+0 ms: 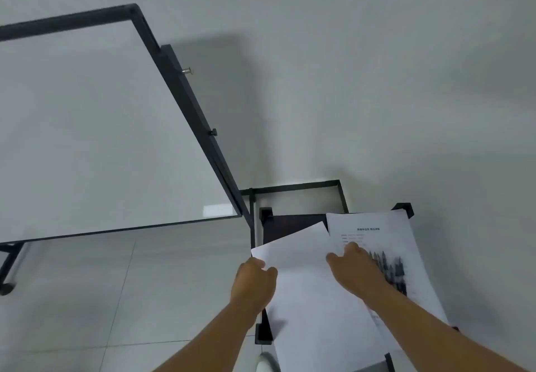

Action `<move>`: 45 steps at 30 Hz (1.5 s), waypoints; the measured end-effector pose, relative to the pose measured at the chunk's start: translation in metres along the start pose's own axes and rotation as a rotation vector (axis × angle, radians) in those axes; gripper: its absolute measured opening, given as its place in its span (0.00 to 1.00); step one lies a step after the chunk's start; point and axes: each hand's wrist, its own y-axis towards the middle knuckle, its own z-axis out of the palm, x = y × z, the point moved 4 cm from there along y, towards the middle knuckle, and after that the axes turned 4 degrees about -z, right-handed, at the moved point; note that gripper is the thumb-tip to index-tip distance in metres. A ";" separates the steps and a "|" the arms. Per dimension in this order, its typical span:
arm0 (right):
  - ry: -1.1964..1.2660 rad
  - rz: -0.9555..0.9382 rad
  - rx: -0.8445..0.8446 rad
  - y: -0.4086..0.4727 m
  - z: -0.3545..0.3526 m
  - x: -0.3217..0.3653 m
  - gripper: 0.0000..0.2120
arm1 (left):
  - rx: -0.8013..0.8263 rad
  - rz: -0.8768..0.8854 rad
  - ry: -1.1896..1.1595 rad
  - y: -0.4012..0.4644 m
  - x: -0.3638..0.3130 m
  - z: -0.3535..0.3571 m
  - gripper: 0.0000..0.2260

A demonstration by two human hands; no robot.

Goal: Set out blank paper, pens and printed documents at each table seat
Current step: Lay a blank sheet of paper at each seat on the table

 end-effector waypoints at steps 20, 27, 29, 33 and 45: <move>0.181 0.187 0.083 0.015 0.030 -0.023 0.04 | 0.071 -0.283 -0.168 0.024 0.033 0.020 0.17; 0.075 0.150 0.128 0.010 0.033 -0.021 0.07 | -0.053 -0.217 -0.197 0.019 0.038 0.023 0.16; 0.055 0.133 0.128 0.008 0.033 -0.017 0.09 | -0.077 -0.180 -0.201 0.013 0.033 0.023 0.14; 0.068 0.118 0.130 0.003 0.031 -0.012 0.11 | -0.071 -0.161 -0.218 0.011 0.026 0.024 0.10; 0.296 -0.068 0.021 -0.015 -0.021 0.048 0.10 | -0.196 -0.006 -0.473 -0.020 -0.030 -0.026 0.12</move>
